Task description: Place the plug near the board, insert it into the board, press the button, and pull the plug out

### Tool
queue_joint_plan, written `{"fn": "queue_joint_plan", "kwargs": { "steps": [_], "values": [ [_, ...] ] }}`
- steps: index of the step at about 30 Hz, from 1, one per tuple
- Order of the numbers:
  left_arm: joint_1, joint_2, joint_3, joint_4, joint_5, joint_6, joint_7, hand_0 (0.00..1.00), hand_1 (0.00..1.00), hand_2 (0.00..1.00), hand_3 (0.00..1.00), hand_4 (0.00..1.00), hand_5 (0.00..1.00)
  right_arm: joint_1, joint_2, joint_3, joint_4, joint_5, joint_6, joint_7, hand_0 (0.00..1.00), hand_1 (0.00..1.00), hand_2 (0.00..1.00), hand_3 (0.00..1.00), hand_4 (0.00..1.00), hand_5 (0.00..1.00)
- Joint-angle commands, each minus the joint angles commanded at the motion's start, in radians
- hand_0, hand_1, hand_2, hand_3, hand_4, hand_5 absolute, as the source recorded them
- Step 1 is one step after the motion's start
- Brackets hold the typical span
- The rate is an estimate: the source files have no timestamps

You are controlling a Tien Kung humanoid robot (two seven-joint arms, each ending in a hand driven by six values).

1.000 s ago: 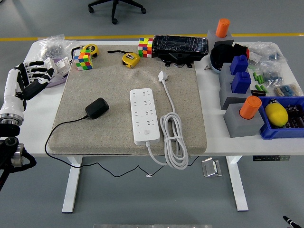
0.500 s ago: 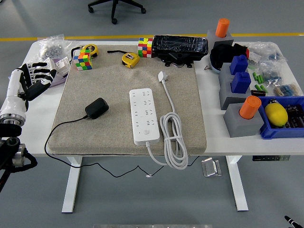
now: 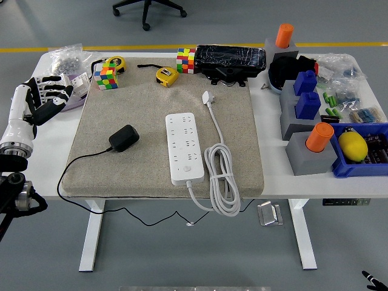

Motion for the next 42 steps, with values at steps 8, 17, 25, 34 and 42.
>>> {"fn": "queue_joint_plan", "kwargs": {
  "steps": [8, 17, 25, 34, 42],
  "values": [
    [-0.008, 0.005, 0.015, 0.000, -0.001, -0.004, 0.003, 0.469, 0.529, 0.557, 0.606, 0.802, 0.289, -0.007, -0.002, 0.000, -0.004, 0.002, 0.000, -0.001, 0.621, 0.667, 0.637, 0.571, 0.972, 0.590],
    [-0.011, 0.009, 0.026, 0.002, 0.001, -0.009, 0.010, 0.468, 0.529, 0.557, 0.606, 0.801, 0.287, -0.004, -0.002, -0.010, -0.006, 0.007, 0.001, 0.001, 0.621, 0.667, 0.637, 0.571, 0.973, 0.590],
    [-0.007, 0.008, 0.023, 0.000, 0.003, -0.012, 0.013, 0.468, 0.530, 0.559, 0.605, 0.800, 0.287, -0.009, 0.000, -0.010, -0.008, 0.006, 0.001, 0.000, 0.620, 0.667, 0.637, 0.571, 0.973, 0.590],
    [-0.004, 0.004, 0.018, -0.001, 0.005, -0.013, 0.015, 0.468, 0.531, 0.560, 0.605, 0.800, 0.288, -0.016, 0.003, -0.005, -0.010, 0.005, 0.001, 0.000, 0.620, 0.667, 0.638, 0.571, 0.973, 0.591],
    [-0.006, 0.005, 0.019, -0.003, 0.006, -0.016, 0.018, 0.469, 0.531, 0.561, 0.605, 0.798, 0.288, -0.019, 0.007, 0.008, -0.010, 0.003, 0.001, -0.001, 0.620, 0.667, 0.638, 0.571, 0.973, 0.591]
  ]
}}
